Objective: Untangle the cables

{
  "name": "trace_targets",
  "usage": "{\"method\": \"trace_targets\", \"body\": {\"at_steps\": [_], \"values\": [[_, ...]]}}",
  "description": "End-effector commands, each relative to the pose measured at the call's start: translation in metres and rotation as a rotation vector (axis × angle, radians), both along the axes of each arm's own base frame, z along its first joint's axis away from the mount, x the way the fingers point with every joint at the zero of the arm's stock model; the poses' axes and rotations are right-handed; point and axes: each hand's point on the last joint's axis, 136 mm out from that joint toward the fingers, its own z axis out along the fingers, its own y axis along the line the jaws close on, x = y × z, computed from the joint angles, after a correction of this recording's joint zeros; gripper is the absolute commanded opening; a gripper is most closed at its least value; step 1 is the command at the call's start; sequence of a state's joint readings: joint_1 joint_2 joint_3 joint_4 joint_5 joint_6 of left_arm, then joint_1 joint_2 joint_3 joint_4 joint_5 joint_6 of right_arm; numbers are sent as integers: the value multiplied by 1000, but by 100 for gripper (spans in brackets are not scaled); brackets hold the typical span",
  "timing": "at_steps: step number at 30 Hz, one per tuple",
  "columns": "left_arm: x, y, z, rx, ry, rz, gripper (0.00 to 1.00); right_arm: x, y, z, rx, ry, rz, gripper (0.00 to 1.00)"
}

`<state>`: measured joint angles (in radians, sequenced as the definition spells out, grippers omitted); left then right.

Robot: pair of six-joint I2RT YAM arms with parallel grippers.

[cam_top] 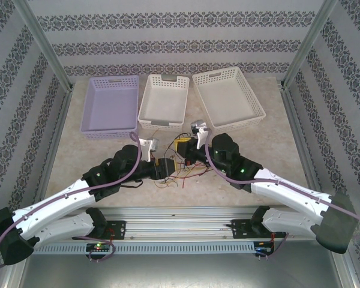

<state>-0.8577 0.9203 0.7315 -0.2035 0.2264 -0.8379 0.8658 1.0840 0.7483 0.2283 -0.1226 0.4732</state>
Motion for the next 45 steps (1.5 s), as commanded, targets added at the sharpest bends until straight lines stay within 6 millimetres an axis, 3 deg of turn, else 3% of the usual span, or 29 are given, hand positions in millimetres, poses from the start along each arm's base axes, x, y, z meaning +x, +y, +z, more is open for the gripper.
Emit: {"method": "trace_targets", "body": {"at_steps": [1,10,18,25,29,33,38,45], "values": [[-1,2,5,45,-35,-9,57,-1,6,14,37,6,26,0],[4,1,5,63,-45,-1,42,-3,12,11,30,33,52,0],[2,6,11,66,-58,10,16,-1,13,3,15,50,44,0],[-1,16,14,79,-70,25,0,1,8,0,-1,50,19,0],[-3,26,20,96,-88,44,0,4,2,-3,-26,48,-11,0],[-8,48,31,123,-123,86,0,17,-19,-19,-92,71,-109,0],[-20,82,50,154,-172,140,0,42,-67,-56,-142,184,-275,0],[-37,136,97,155,-279,248,0,58,-122,-106,-177,337,-424,0]]}}
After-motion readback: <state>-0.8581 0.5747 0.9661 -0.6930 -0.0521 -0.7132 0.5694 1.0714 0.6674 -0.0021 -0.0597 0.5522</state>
